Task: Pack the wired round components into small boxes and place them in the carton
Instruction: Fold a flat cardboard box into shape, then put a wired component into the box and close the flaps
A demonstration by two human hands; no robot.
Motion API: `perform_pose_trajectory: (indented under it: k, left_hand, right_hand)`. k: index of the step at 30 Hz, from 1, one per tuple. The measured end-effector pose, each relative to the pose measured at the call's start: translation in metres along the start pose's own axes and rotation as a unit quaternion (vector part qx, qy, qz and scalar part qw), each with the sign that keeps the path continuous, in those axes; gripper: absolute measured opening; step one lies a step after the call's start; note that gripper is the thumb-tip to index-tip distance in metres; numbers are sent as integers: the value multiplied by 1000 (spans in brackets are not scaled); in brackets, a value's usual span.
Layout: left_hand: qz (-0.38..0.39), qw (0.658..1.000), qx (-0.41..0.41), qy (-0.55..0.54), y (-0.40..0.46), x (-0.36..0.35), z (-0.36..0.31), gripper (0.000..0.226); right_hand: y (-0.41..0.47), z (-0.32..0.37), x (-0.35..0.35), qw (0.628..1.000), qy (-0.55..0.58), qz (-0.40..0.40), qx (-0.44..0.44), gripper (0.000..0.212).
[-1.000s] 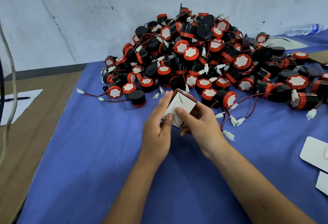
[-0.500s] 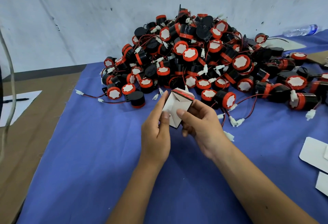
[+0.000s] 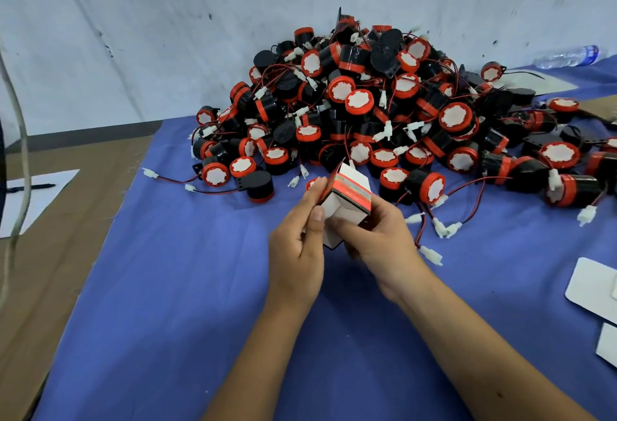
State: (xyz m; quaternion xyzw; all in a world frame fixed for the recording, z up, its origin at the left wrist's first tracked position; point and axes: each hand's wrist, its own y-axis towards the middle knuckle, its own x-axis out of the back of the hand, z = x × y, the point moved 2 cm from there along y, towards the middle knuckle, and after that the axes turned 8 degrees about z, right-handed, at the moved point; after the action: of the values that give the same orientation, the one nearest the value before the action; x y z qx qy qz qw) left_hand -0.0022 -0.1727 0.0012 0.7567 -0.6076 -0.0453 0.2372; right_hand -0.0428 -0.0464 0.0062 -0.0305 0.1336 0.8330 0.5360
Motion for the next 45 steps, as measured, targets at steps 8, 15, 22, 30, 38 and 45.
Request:
perform_pose_trajectory:
  k: [8, 15, 22, 30, 38, 45]
  left_hand:
    - [13, 982, 109, -153, 3, 8, 6, 48]
    - [-25, 921, 187, -340, 3, 14, 0, 102]
    - [-275, 877, 158, -361, 14, 64, 7, 74]
    - [-264, 800, 157, -515, 15, 99, 17, 70]
    - [-259, 825, 167, -474, 13, 104, 22, 47]
    - [-391, 841, 149, -344, 8, 109, 26, 40]
  right_hand:
    - [0, 2, 1, 956, -275, 36, 99, 20]
    - [3, 0, -35, 790, -572, 58, 215, 19]
    - [28, -6, -60, 958, -237, -39, 156, 34]
    - [119, -49, -95, 750, -632, 192, -18, 71]
    - [97, -42, -80, 836, -533, 88, 93, 25]
    - [77, -28, -53, 774, -613, 121, 102, 45]
